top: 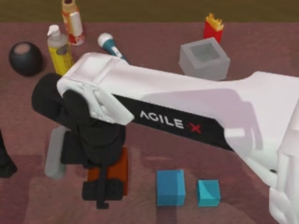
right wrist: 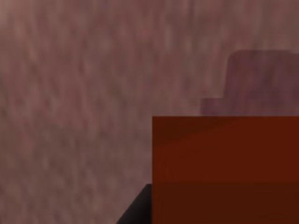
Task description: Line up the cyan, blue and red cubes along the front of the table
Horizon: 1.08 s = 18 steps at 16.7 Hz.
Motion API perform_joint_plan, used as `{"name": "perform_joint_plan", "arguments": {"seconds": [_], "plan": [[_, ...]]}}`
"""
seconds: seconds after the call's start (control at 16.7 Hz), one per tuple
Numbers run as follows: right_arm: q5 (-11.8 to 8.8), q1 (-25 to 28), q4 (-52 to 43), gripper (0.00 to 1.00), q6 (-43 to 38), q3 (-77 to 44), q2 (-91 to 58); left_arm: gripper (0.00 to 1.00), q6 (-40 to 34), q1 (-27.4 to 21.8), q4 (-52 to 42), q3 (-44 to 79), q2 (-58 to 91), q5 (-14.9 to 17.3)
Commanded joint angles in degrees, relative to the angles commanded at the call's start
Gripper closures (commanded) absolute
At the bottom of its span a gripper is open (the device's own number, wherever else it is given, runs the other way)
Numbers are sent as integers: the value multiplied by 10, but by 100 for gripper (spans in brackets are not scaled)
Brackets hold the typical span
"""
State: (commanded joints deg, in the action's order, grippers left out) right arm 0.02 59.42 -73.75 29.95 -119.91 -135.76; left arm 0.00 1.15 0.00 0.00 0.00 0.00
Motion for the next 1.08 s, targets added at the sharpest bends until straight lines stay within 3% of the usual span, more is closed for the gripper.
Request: {"name": "perform_joint_plan", "arguments": {"seconds": [0.3,0.6,1.08], "plan": [[0,0,103,100,-2,84,-17,0,0,0,0,0,0,0],[1,1,119,100,-2,100,-21,0,0,0,0,0,0,0],[1,1,119,40,-2,100,-21,0,0,0,0,0,0,0]]}}
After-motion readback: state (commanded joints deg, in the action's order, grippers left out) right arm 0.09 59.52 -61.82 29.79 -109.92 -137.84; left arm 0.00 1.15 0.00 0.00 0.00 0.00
